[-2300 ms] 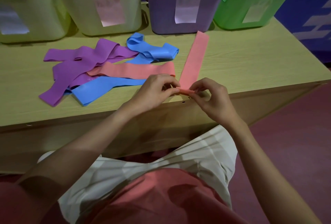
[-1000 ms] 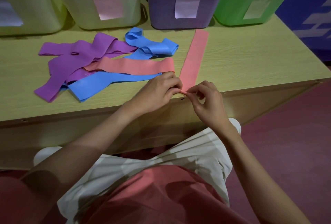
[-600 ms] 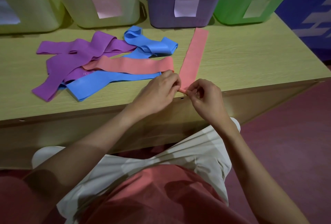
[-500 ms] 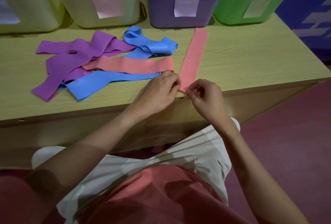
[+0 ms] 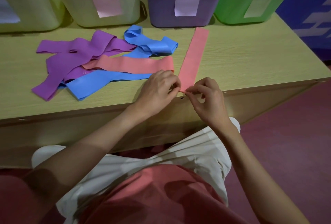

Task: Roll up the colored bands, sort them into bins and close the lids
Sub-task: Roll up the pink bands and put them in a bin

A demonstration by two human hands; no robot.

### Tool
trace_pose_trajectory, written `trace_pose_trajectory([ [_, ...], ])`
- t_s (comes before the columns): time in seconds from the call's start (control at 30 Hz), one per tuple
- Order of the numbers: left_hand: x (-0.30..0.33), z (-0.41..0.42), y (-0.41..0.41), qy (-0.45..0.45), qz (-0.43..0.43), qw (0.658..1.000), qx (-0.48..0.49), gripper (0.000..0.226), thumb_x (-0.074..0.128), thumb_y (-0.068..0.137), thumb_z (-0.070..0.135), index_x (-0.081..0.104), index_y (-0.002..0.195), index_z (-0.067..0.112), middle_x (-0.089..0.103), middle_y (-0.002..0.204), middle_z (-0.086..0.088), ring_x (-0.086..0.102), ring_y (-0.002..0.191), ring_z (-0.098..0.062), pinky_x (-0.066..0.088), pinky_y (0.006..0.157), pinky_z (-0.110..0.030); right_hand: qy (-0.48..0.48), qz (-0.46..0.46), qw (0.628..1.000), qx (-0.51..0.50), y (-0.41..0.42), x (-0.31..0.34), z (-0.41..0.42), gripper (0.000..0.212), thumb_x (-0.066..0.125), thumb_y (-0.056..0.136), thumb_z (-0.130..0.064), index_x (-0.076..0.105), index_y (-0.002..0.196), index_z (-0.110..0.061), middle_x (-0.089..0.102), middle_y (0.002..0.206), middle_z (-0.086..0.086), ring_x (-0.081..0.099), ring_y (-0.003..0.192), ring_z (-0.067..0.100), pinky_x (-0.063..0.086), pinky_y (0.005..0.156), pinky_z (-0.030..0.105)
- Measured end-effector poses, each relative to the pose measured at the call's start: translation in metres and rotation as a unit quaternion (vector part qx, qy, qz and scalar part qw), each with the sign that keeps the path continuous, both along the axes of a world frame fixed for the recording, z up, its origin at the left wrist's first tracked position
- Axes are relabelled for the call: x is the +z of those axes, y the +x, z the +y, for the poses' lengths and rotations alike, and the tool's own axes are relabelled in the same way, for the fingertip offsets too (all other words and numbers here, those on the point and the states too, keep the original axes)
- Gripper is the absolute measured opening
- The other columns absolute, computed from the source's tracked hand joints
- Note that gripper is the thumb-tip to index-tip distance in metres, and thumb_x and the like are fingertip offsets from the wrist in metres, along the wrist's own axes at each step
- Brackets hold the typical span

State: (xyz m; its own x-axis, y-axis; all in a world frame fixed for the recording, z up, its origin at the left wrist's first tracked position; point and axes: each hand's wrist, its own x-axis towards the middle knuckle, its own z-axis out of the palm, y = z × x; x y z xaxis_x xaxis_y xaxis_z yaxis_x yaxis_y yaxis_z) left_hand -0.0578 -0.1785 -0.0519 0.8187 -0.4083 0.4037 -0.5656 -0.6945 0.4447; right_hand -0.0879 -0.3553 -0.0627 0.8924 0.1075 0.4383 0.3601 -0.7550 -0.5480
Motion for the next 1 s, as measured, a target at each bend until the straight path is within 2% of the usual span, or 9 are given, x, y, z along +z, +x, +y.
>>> trace_pose_trajectory([
  [0.17,-0.002,0.009,0.004,0.015,0.005,0.999,-0.041,0.011,0.066,0.089,0.023,0.067,0.093,0.012,0.062,0.09,0.001,0.056,0.088,-0.018,0.047,0.081,-0.036,0.001,0.037,0.999,0.026,0.003,0.001,-0.006,0.012,0.076,0.081,-0.016,0.074,0.092,-0.012,0.058,0.085,0.002,0.047,0.078,0.01,0.036,0.069,0.016],
  [0.37,-0.003,0.005,0.01,0.013,0.011,0.999,-0.034,0.008,0.065,0.09,0.018,0.066,0.092,0.011,0.061,0.088,-0.001,0.056,0.086,-0.018,0.047,0.08,-0.037,0.029,0.058,0.997,0.036,0.01,0.006,-0.009,0.007,0.072,0.084,-0.01,0.074,0.091,-0.01,0.057,0.084,0.001,0.049,0.073,0.004,0.037,0.067,0.006],
  [0.53,-0.002,0.001,0.005,0.03,-0.027,0.999,-0.025,0.013,0.061,0.092,0.014,0.061,0.103,0.009,0.06,0.092,-0.003,0.056,0.085,-0.02,0.044,0.079,-0.033,0.03,0.064,0.997,0.015,0.011,0.005,-0.005,0.007,0.068,0.087,-0.009,0.068,0.094,-0.009,0.059,0.08,0.001,0.05,0.069,0.013,0.036,0.064,0.014],
  [0.7,-0.006,-0.001,0.004,0.076,-0.064,0.995,-0.013,0.007,0.058,0.093,0.014,0.062,0.095,0.008,0.055,0.088,-0.006,0.054,0.083,-0.024,0.046,0.074,-0.041,0.025,0.057,0.998,-0.025,0.008,0.005,0.003,0.003,0.067,0.084,-0.005,0.065,0.083,-0.007,0.056,0.076,0.002,0.052,0.067,0.018,0.041,0.062,0.028],
  [0.87,-0.004,-0.002,0.004,0.078,-0.092,0.993,0.002,0.009,0.062,0.09,0.013,0.067,0.089,0.005,0.053,0.089,-0.008,0.051,0.082,-0.022,0.046,0.073,-0.037,0.042,0.042,0.994,-0.095,0.01,0.003,0.009,0.006,0.07,0.084,-0.014,0.066,0.083,-0.011,0.052,0.079,0.0,0.052,0.062,0.016,0.042,0.062,0.029],
  [1.0,-0.004,-0.002,0.004,0.076,-0.101,0.992,-0.001,0.012,0.062,0.09,0.014,0.068,0.087,0.004,0.054,0.087,-0.008,0.052,0.082,-0.023,0.045,0.073,-0.039,0.045,0.023,0.997,-0.059,0.008,0.0,0.005,0.007,0.07,0.086,-0.016,0.07,0.087,-0.01,0.053,0.084,0.001,0.053,0.067,0.012,0.047,0.062,0.031],
])
